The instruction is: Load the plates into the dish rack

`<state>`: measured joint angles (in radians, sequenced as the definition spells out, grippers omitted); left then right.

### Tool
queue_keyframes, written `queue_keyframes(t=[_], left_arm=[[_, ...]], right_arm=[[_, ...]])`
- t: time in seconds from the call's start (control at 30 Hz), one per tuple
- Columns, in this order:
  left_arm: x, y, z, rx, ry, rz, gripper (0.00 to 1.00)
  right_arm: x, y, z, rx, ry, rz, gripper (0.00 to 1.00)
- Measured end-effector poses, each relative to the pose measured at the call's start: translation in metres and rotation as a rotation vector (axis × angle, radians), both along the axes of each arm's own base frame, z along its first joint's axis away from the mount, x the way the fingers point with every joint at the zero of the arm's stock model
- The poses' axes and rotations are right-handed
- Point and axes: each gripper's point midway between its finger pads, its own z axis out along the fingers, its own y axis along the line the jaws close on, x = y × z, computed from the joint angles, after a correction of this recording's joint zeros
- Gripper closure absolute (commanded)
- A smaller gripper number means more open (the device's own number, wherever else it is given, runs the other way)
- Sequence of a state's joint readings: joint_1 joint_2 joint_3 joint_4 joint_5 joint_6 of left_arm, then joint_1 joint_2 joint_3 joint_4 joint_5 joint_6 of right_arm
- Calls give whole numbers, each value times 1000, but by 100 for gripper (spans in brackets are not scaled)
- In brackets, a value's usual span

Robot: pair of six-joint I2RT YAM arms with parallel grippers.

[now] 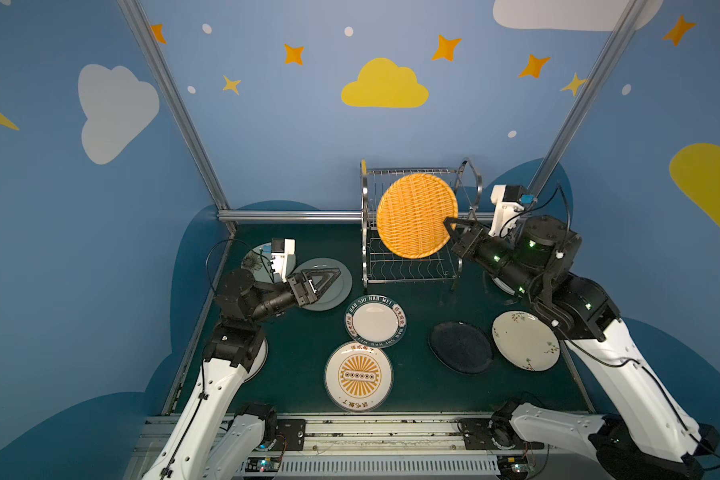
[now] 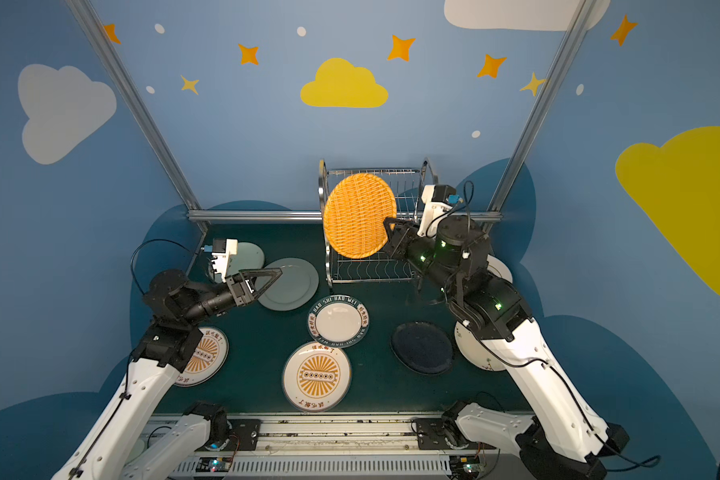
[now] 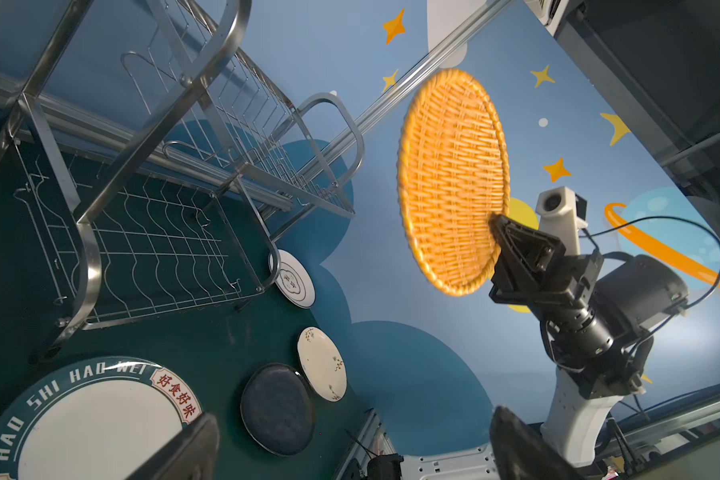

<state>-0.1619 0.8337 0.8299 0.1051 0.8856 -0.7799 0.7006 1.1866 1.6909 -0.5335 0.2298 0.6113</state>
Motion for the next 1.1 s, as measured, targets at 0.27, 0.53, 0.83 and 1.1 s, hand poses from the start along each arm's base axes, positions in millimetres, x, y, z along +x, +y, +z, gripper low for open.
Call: queue_keyframes(t=[0.27, 0.53, 0.83, 1.1], left_arm=[[2, 1, -1, 23, -29, 15, 0], [1, 1, -2, 32, -39, 9, 0], [3, 0, -5, 35, -29, 1, 0], [4, -1, -7, 36, -24, 1, 0]], right_arm=[[58, -33, 29, -265, -105, -272, 100], [113, -50, 15, -498, -101, -380, 100], [157, -70, -24, -667, -30, -442, 100], [178, -86, -38, -703, -5, -467, 100]])
